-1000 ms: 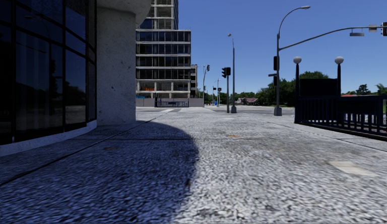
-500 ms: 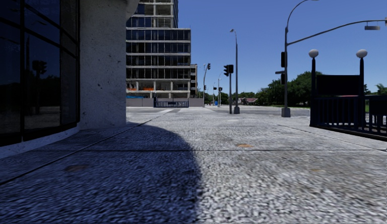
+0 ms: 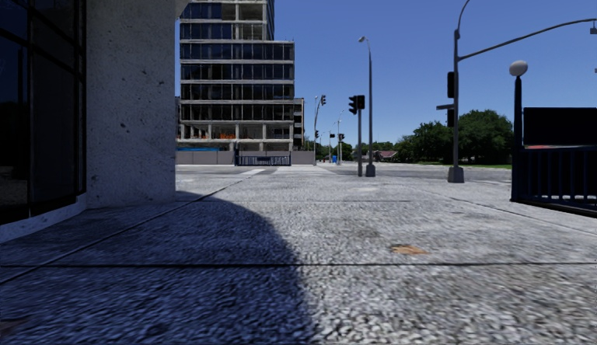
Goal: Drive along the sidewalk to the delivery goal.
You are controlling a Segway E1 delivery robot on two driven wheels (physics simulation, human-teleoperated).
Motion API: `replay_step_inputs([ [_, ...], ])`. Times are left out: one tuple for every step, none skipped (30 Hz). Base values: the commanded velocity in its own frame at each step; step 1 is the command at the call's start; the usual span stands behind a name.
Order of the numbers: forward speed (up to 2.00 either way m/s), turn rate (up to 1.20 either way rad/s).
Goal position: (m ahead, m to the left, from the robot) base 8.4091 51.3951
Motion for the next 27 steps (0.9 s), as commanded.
replay_step_inputs([
  [2.00, 0.00],
  [2.00, 0.00],
  [2.00, 0.00],
  [2.00, 0.00],
  [2.00, 0.00],
  [2.00, 0.00],
  [2.00, 0.00],
  [2.00, 0.00],
  [2.00, 0.00],
  [2.00, 0.00],
  [2.00, 0.00],
  [2.00, 0.00],
  [2.00, 0.00],
  [2.00, 0.00],
  [2.00, 0.00],
  [2.00, 0.00],
  [2.00, 0.00],
  [2.00, 0.00],
  [2.00, 0.00],
  [2.00, 0.00],
  [2.00, 0.00],
  [2.00, 0.00],
  [2.00, 0.01],
  [2.00, 0.10],
  [2.00, 0.21],
  [2.00, 0.21],
  [2.00, 0.27],
])
